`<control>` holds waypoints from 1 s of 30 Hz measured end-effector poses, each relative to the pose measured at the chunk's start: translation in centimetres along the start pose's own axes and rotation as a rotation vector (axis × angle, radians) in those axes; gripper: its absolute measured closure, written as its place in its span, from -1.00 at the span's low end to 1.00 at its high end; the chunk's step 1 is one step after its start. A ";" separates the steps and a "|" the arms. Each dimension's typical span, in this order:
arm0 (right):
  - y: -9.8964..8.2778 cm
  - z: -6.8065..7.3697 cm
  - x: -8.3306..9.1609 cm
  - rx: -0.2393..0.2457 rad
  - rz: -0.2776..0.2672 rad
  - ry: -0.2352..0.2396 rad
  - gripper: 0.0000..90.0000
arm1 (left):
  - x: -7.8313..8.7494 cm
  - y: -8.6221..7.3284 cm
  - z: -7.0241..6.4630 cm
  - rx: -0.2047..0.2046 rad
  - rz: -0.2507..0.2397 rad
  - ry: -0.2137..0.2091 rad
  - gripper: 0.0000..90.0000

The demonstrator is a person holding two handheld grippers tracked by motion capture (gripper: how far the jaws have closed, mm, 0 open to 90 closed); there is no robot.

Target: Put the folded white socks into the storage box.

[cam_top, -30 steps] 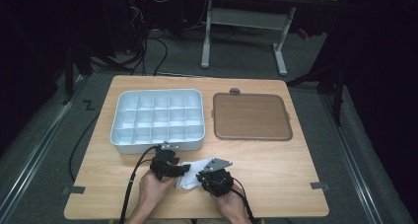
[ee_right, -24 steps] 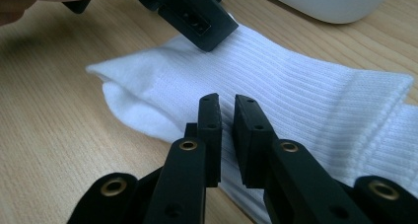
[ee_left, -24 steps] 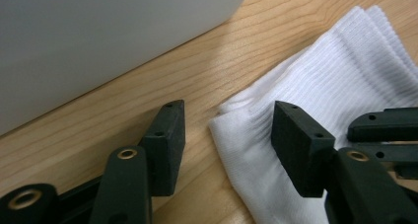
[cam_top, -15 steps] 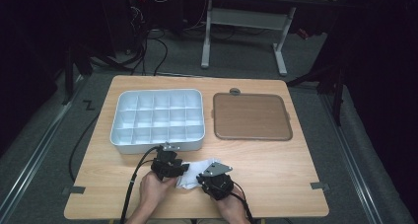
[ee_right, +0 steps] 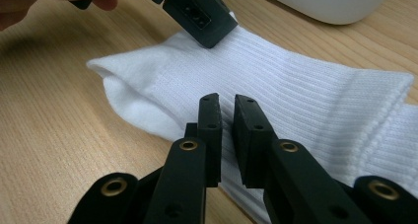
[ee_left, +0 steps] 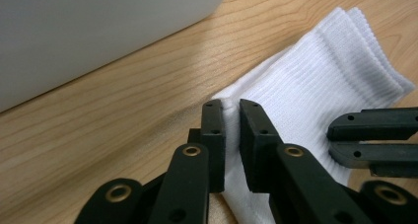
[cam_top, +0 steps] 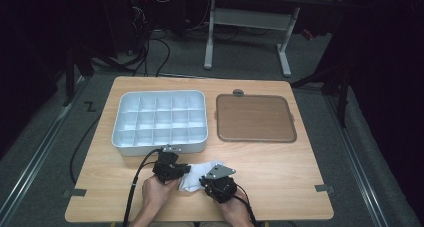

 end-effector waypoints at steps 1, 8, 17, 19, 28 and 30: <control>0.0 0.0 0.0 -0.001 0.002 -0.001 0.84 | 0.1 0.0 0.0 -0.005 0.003 -0.002 0.83; 0.1 0.1 -0.1 0.011 0.015 0.000 0.85 | 1.1 0.3 -0.3 -0.003 -0.002 -0.026 0.86; 0.6 0.7 -0.6 0.016 0.022 0.026 0.86 | 2.9 1.2 -0.8 0.010 -0.017 -0.067 0.87; 0.7 0.9 -0.7 0.018 0.027 0.028 0.86 | 3.2 1.3 -1.0 0.015 -0.018 -0.075 0.87; 1.7 1.8 -1.5 0.044 0.042 0.071 0.87 | 4.8 2.0 -1.5 0.041 -0.032 -0.120 0.87; 2.0 2.2 -1.8 0.046 0.042 0.084 0.88 | 5.1 2.2 -1.5 0.056 -0.035 -0.136 0.88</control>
Point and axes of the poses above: each handheld gripper's, and its own axes: x roughly backward along the jaws, y roughly out of its top, z roughly to its left, the point moved 8 cm from there along -x, roughly forward along the jaws, and after that the axes turned 2 degrees about z, right-handed, at the moved point
